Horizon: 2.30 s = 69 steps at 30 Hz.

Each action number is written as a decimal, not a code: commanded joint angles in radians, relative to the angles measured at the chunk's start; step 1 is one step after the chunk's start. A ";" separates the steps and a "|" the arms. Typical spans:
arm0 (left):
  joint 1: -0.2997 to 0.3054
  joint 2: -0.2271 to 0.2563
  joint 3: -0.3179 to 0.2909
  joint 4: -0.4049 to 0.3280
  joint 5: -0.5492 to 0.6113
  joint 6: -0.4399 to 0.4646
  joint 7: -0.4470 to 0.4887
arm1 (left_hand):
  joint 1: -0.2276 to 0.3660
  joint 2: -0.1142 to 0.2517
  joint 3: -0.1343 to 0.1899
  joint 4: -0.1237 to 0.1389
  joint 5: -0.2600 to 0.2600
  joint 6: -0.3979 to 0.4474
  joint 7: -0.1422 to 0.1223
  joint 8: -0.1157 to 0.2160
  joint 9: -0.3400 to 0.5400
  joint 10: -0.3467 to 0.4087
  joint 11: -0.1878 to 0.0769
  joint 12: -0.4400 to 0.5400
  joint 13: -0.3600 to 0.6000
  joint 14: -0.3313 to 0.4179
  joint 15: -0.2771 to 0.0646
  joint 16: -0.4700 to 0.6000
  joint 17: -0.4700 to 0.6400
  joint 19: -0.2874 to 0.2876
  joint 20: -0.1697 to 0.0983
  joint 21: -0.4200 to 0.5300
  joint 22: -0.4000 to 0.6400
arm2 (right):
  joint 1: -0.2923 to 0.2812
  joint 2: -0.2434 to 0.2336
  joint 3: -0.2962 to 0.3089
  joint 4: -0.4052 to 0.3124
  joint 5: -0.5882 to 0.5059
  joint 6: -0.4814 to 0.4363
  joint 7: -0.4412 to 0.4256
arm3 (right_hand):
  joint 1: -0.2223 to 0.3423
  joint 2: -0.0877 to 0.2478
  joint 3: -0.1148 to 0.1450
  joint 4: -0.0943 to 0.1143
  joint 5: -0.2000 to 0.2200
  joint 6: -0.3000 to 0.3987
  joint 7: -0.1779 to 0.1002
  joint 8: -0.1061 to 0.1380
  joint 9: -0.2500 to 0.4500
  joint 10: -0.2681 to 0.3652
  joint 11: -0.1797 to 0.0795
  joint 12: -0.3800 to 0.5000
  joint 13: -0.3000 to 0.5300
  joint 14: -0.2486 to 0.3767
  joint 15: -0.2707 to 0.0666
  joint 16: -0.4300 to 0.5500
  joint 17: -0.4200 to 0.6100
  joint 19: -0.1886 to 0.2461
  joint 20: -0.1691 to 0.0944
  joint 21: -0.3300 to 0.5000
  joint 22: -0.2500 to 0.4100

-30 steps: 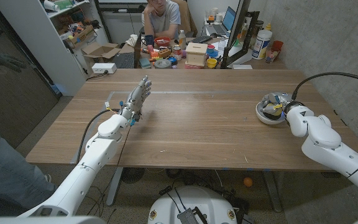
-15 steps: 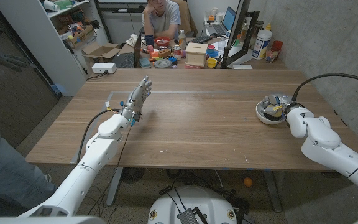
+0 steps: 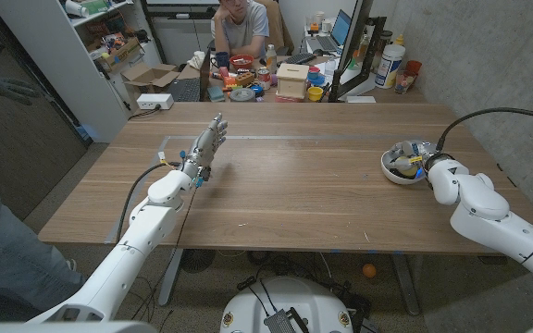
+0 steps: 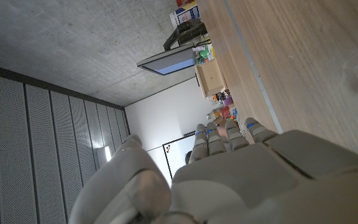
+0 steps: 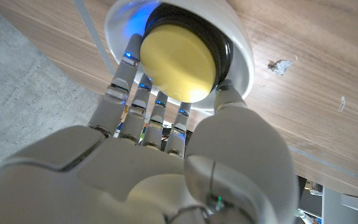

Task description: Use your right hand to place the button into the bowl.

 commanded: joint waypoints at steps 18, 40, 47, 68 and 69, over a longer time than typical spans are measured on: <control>0.000 0.002 0.011 -0.006 0.000 0.001 -0.008 | 0.008 0.015 -0.003 0.002 -0.005 0.015 0.003 0.007 0.002 0.005 -0.009 0.009 0.003 0.010 0.003 0.006 0.002 -0.002 0.006 0.003 0.005 | -0.061 -0.024 0.051 -0.064 0.057 0.008 -0.115 | -0.041 0.018 -0.012 0.014 0.003 0.025 0.002 -0.012 -0.020 -0.002 -0.014 -0.001 0.004 -0.077 -0.015 -0.016 0.008 -0.017 0.036 -0.030 0.002; -0.001 0.004 0.011 -0.005 -0.001 0.001 -0.010 | 0.017 0.027 0.001 -0.001 -0.006 0.020 0.002 0.007 0.002 0.006 -0.012 0.009 0.003 0.014 0.003 0.007 0.002 -0.003 0.006 0.003 0.005 | -0.077 -0.025 0.071 -0.086 0.067 0.006 -0.170 | -0.064 0.013 -0.022 0.018 0.003 0.010 0.001 -0.031 -0.033 -0.010 -0.010 -0.007 0.001 -0.082 0.007 -0.014 0.001 -0.020 0.064 -0.045 0.001; 0.005 0.001 0.012 -0.002 -0.002 -0.005 -0.008 | 0.019 0.030 0.002 -0.001 -0.006 0.020 0.002 0.007 0.002 0.005 -0.008 0.009 0.003 0.014 0.004 0.006 0.002 -0.002 0.007 0.003 0.005 | -0.132 0.024 0.135 -0.101 0.104 0.059 -0.292 | -0.065 0.016 -0.021 0.018 0.004 0.014 0.001 -0.032 -0.037 -0.010 -0.011 -0.008 0.001 -0.078 0.000 -0.012 0.000 -0.036 0.058 -0.055 0.001; 0.045 0.027 -0.013 -0.056 -0.005 -0.013 0.010 | 0.030 0.038 0.003 -0.005 -0.009 0.022 0.004 0.006 0.002 0.005 0.002 0.009 0.003 -0.001 -0.026 0.001 0.001 -0.001 -0.006 0.003 0.004 | -0.103 0.200 0.160 0.033 0.223 0.418 -0.626 | -0.096 0.010 -0.036 0.026 0.007 0.047 -0.005 -0.032 -0.053 0.034 -0.023 0.008 0.000 -0.051 -0.031 0.001 -0.003 -0.035 0.022 -0.068 0.003; 0.047 0.028 -0.014 -0.059 -0.007 -0.014 0.010 | 0.030 0.038 0.003 -0.005 -0.009 0.022 0.004 0.006 0.002 0.005 0.002 0.009 0.003 -0.001 -0.026 0.001 0.001 -0.001 -0.007 0.003 0.004 | -0.100 0.207 0.159 0.040 0.229 0.437 -0.639 | -0.097 0.011 -0.036 0.026 0.007 0.054 -0.003 -0.030 -0.055 0.040 -0.022 0.010 0.000 -0.043 -0.033 0.003 -0.003 -0.031 0.019 -0.068 0.003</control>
